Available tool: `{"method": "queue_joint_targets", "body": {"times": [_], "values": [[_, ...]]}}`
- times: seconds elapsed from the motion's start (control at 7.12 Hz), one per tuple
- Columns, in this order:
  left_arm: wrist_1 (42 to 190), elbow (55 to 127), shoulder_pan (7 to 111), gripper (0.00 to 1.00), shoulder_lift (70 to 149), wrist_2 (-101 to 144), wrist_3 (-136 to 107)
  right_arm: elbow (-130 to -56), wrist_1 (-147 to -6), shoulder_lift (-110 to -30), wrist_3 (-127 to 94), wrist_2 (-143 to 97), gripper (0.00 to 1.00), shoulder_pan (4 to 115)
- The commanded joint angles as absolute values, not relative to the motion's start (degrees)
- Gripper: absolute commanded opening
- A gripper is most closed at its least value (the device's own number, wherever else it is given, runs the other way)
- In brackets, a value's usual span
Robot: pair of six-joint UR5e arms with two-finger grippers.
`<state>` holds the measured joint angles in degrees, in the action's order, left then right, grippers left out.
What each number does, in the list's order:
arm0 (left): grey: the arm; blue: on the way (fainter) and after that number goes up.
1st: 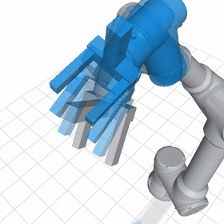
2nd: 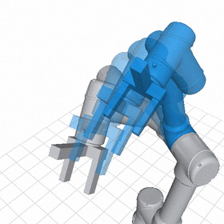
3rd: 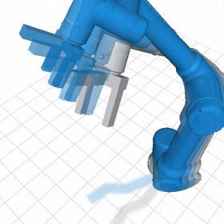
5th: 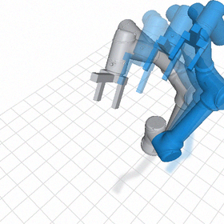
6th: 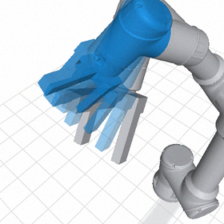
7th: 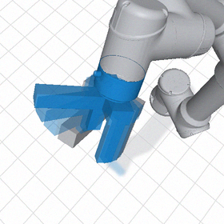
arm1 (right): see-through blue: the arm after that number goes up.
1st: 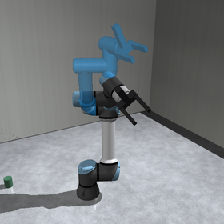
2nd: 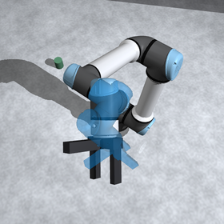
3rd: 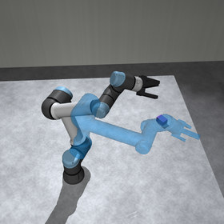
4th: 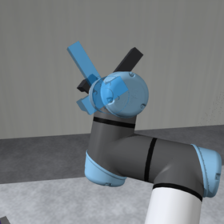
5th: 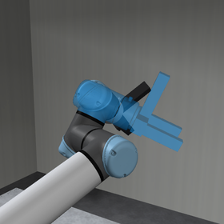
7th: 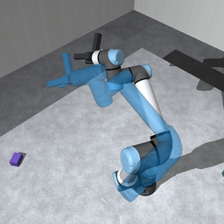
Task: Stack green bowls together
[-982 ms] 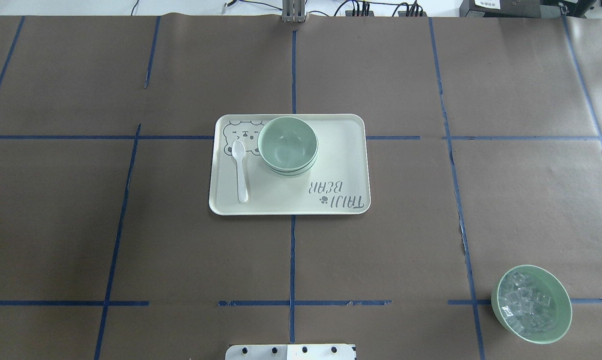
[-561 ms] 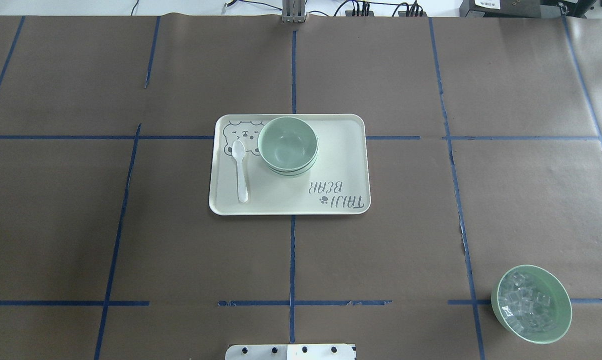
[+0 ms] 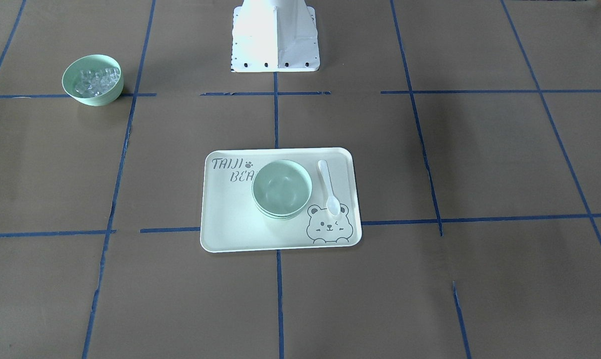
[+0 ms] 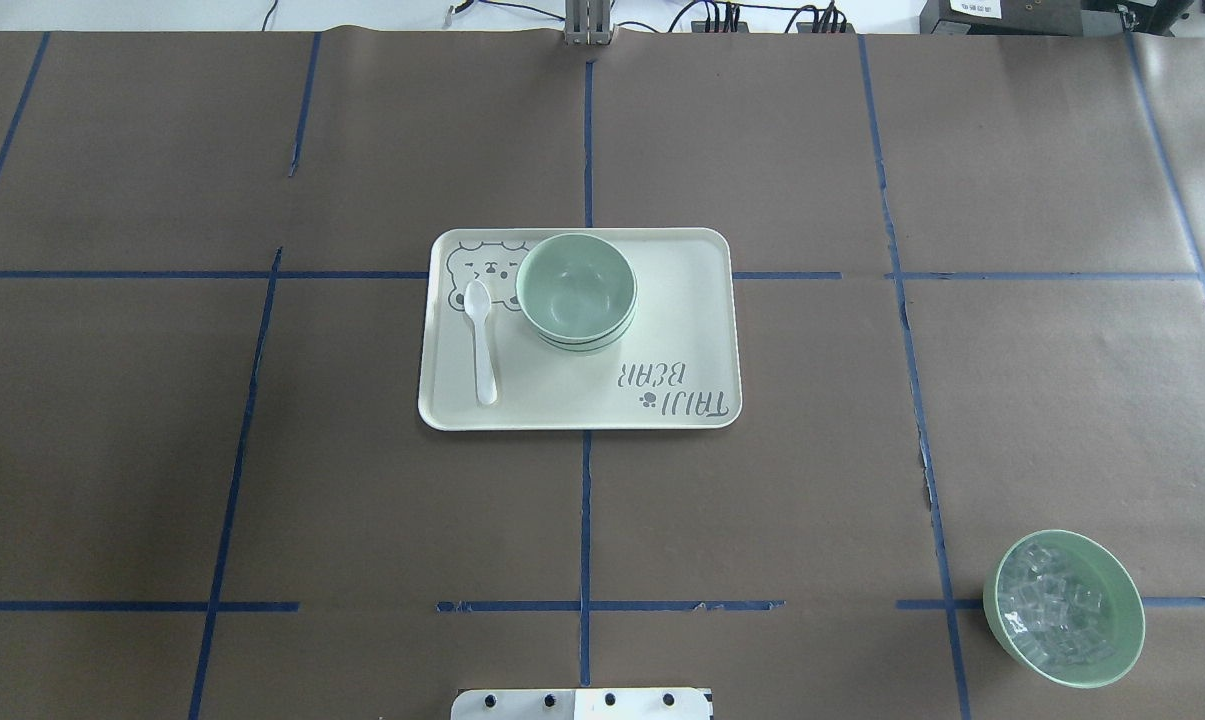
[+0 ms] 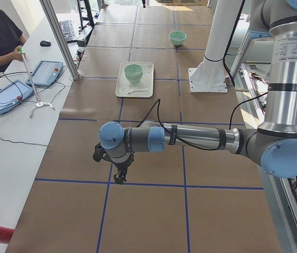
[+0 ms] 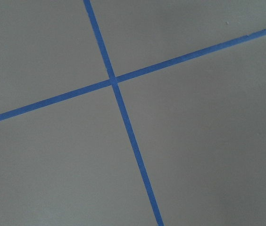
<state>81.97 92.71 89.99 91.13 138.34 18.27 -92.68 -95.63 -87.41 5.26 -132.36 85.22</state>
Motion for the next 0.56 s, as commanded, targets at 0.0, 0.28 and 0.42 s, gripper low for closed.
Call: {"method": "queue_joint_targets", "body": {"times": [0.0,0.28,0.42], "values": [[83.57,90.01,90.0,1.0,91.58,138.34,17.84,-92.9,-95.63,-87.8,5.1,-132.28,1.0,85.34],[87.33,87.73,90.0,1.0,92.02,138.08,14.51,-92.99,-95.36,-87.98,5.01,-132.19,1.0,85.43],[89.28,87.19,90.26,1.0,92.28,137.82,14.41,-92.81,-95.27,-87.98,5.01,-132.01,1.0,85.43]]}}
